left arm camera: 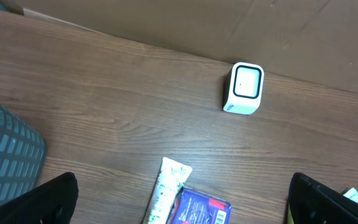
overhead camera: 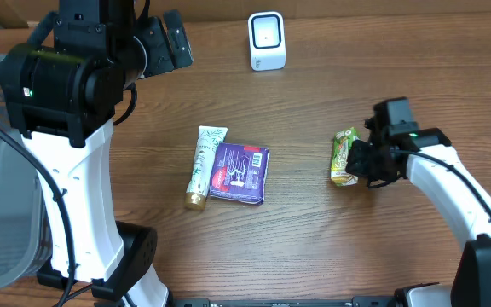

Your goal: Scan the item barcode

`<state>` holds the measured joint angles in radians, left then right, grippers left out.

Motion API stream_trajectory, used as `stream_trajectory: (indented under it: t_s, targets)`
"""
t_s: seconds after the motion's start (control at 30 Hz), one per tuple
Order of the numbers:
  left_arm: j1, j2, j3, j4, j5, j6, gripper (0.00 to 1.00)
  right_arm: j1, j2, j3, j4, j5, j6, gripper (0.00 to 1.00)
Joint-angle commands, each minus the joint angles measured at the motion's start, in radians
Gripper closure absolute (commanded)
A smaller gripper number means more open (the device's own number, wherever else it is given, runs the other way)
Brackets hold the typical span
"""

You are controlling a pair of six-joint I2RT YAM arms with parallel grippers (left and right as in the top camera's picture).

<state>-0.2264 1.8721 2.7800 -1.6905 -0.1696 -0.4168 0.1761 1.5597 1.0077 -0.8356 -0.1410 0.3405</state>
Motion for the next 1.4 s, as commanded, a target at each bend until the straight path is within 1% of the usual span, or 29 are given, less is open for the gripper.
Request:
stream_trajectory:
  t_s: [0.0,0.03,0.07,0.2,0.4,0.47,0.63,0.73,0.77,0.9,0.93,1.03,1.13,1.27,1.3,1.37]
  targets:
    - [0.003,0.005,-0.003,0.001,-0.014,-0.007,0.0,0.129,-0.024,0.063,-0.043,0.293,0.003,0.96]
    - [0.003,0.005,-0.003,0.001,-0.014,-0.008,0.01,0.196,-0.014,0.063,-0.054,0.349,0.004,0.96]
    - [0.003,0.005,-0.003,0.001,-0.014,-0.008,0.0,0.229,-0.006,0.063,-0.056,0.367,0.004,0.96]
    - [0.003,0.005,-0.003,0.001,-0.014,-0.007,0.01,0.325,0.05,0.063,-0.053,0.38,0.0,0.96]
    - [0.003,0.005,-0.003,0.001,-0.014,-0.008,0.0,0.41,0.169,0.063,-0.037,0.382,-0.011,0.96]
    - [0.003,0.005,-0.003,0.001,-0.014,-0.008,0.0,0.433,0.194,0.063,-0.007,0.344,-0.011,0.96]
    - [0.003,0.005,-0.003,0.001,-0.014,-0.008,0.0,0.457,0.193,0.073,0.027,0.303,-0.028,0.93]
    - [0.003,0.005,-0.003,0.001,-0.014,-0.008,0.01,0.481,0.193,0.073,0.025,0.303,-0.039,0.88]
    - [0.003,0.005,-0.003,0.001,-0.014,-0.007,0.01,0.493,0.193,0.073,0.023,0.303,-0.047,0.85]
    - [0.003,0.005,-0.003,0.001,-0.014,-0.007,0.0,0.544,0.193,0.073,0.039,0.304,-0.062,0.6]
    - [0.003,0.005,-0.003,0.001,-0.014,-0.008,0.01,0.558,0.193,0.073,0.045,0.304,-0.062,0.57]
    - [0.003,0.005,-0.003,0.001,-0.014,-0.007,0.01,0.589,0.192,0.085,0.043,0.3,-0.051,0.55]
    - [0.003,0.005,-0.003,0.001,-0.014,-0.008,0.0,0.579,0.171,0.13,0.014,0.306,0.055,0.55]
    - [0.003,0.005,-0.003,0.001,-0.014,-0.008,0.0,0.497,0.103,0.18,-0.037,0.343,0.293,0.5]
    - [0.003,0.005,-0.003,0.001,-0.014,-0.008,0.0,0.441,0.072,0.18,-0.069,0.34,0.41,0.47]
    - [0.003,0.005,-0.003,0.001,-0.014,-0.008,0.01,0.386,0.061,0.18,-0.109,0.321,0.473,0.4]
